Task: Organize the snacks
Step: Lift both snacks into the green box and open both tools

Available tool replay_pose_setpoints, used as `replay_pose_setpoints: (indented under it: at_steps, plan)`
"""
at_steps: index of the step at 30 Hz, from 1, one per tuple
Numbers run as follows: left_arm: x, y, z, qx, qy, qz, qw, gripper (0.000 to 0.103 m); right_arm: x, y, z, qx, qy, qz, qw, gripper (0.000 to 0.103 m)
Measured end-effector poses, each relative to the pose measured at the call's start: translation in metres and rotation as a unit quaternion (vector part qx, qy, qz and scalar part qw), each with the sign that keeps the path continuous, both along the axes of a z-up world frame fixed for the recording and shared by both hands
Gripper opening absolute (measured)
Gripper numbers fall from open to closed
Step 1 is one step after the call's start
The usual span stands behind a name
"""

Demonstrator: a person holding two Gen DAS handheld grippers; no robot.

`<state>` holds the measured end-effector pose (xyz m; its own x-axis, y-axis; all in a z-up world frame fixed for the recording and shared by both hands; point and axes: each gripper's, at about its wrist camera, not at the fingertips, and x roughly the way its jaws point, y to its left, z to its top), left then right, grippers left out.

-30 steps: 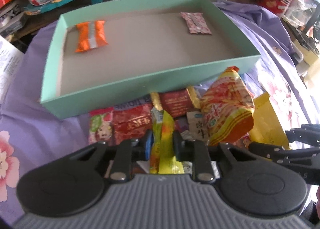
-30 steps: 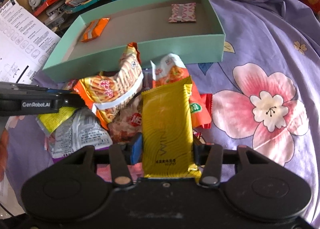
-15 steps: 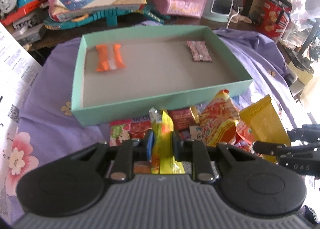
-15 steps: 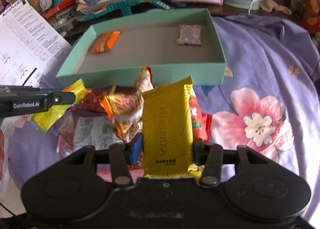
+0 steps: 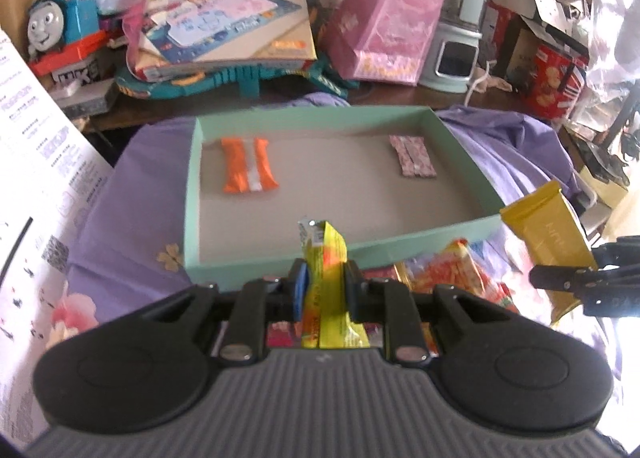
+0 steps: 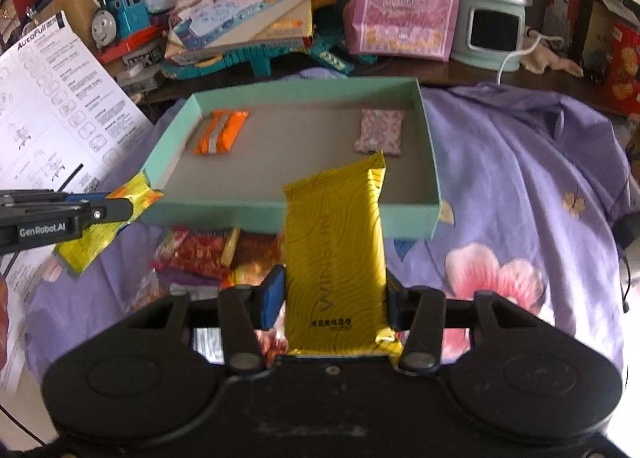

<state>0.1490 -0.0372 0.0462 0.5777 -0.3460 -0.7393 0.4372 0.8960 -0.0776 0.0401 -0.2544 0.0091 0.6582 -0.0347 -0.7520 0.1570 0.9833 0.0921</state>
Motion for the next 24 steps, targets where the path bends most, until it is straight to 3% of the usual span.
replay_pose_setpoints:
  at_steps: [6, 13, 24]
  plan:
    - [0.036, -0.001, 0.013, -0.009, -0.013, 0.012, 0.9998, 0.019, 0.031, -0.009, 0.017, -0.002, -0.012, 0.003, 1.000, 0.048]
    - [0.091, -0.017, 0.016, -0.010, -0.018, 0.017, 0.9996, 0.019, 0.096, -0.026, 0.018, 0.005, -0.014, -0.007, 1.000, 0.048]
    - [0.159, -0.027, -0.038, 0.012, 0.023, 0.043, 0.9987, 0.019, 0.172, -0.057, -0.034, 0.023, 0.024, -0.025, 0.999, 0.048]
